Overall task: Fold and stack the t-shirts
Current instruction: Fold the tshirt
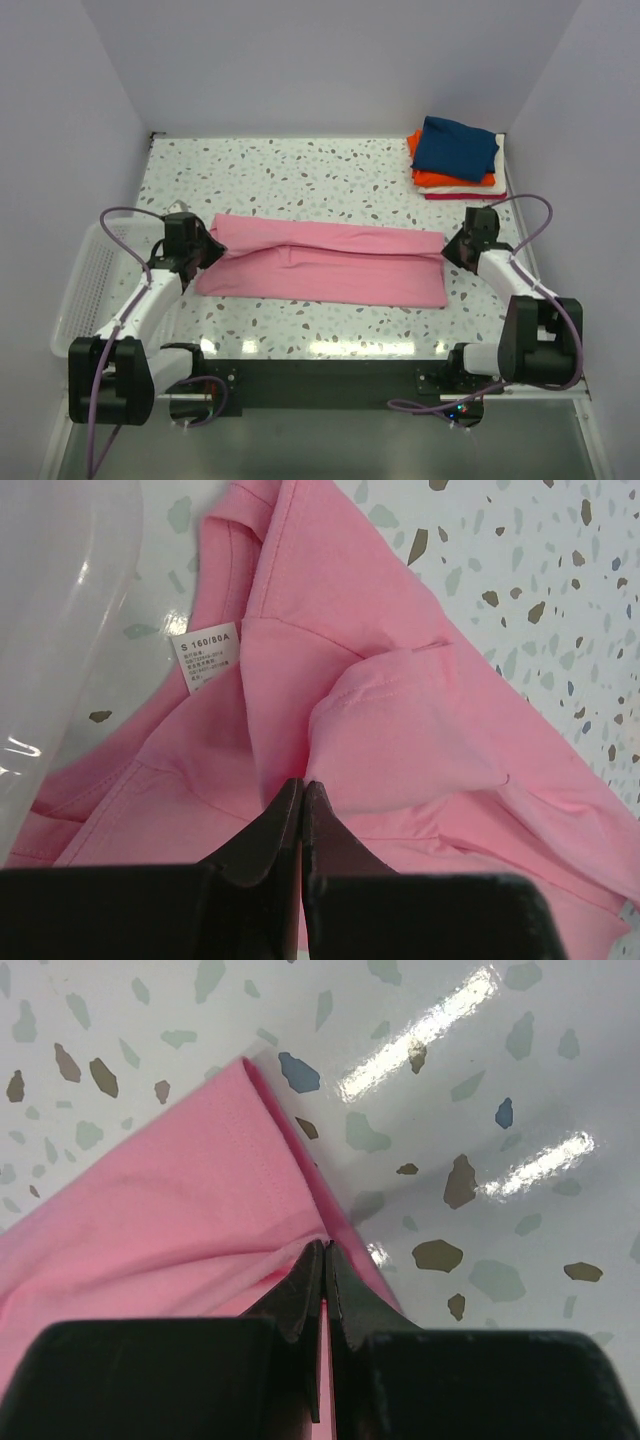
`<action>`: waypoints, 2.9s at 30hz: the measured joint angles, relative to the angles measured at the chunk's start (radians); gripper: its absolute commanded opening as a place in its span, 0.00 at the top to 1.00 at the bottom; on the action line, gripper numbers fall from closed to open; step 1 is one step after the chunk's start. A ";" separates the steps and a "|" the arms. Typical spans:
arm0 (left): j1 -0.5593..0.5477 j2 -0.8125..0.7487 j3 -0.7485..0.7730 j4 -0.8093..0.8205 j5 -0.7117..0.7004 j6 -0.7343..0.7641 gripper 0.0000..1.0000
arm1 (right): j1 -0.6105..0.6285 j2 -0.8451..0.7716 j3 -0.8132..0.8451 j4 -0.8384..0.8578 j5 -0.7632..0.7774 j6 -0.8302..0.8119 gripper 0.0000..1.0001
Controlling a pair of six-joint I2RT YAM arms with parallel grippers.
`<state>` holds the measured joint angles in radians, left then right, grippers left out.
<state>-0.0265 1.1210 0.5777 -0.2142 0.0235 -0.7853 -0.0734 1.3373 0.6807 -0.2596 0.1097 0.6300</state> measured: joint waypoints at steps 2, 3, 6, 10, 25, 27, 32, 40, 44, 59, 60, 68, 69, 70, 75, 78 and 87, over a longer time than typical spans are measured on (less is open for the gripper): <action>0.000 -0.006 0.000 -0.002 -0.002 0.000 1.00 | 0.000 -0.026 -0.013 0.009 -0.002 0.003 0.98; 0.000 -0.009 0.000 -0.002 -0.004 0.000 1.00 | 0.000 -0.037 -0.017 0.013 -0.006 0.006 0.98; 0.000 -0.015 0.000 -0.003 -0.018 0.000 1.00 | -0.001 -0.057 -0.023 0.025 -0.023 0.007 0.96; 0.000 -0.016 0.000 -0.005 -0.031 0.000 1.00 | -0.001 -0.086 -0.042 0.051 -0.031 0.008 0.92; 0.000 -0.008 -0.005 -0.003 -0.031 0.000 0.97 | -0.001 -0.211 -0.131 0.072 -0.050 0.023 0.70; 0.000 -0.008 -0.011 -0.002 -0.031 0.000 0.97 | -0.001 -0.204 -0.128 0.068 -0.060 0.020 0.70; 0.000 -0.008 -0.024 -0.002 -0.032 0.001 0.97 | 0.003 -0.155 -0.124 0.064 -0.076 0.018 0.68; 0.000 0.000 -0.033 0.002 -0.031 0.000 0.97 | 0.006 -0.136 -0.124 0.040 -0.079 0.024 0.65; 0.000 0.006 -0.034 0.005 -0.031 0.001 0.97 | 0.006 -0.130 -0.124 0.033 -0.093 0.031 0.62; 0.000 0.012 -0.036 0.013 -0.026 0.000 0.98 | 0.007 -0.091 -0.118 0.027 -0.154 0.080 0.97; 0.000 0.015 -0.036 0.015 -0.023 0.000 0.98 | 0.007 -0.084 -0.111 0.021 -0.154 0.079 1.00; 0.000 0.130 0.075 0.011 -0.009 -0.006 1.00 | 0.007 0.021 0.070 -0.016 -0.148 0.065 1.00; 0.000 0.162 0.116 0.014 -0.009 -0.008 1.00 | 0.007 0.039 0.098 -0.015 -0.146 0.062 1.00; 0.000 0.195 0.161 0.015 -0.008 -0.008 1.00 | 0.007 0.067 0.138 -0.018 -0.146 0.058 1.00; 0.000 0.353 0.380 0.039 0.001 -0.008 1.00 | 0.007 0.197 0.294 -0.011 -0.148 0.033 1.00; 0.000 0.455 0.504 0.061 0.011 -0.008 1.00 | 0.007 0.262 0.363 -0.002 -0.154 0.019 1.00; 0.000 0.640 0.717 0.131 0.074 -0.003 1.00 | 0.007 0.364 0.513 0.002 -0.154 -0.010 1.00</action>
<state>-0.0261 1.7611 1.2945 -0.0834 0.0975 -0.7887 -0.0666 1.7016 1.1942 -0.2573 -0.0448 0.6201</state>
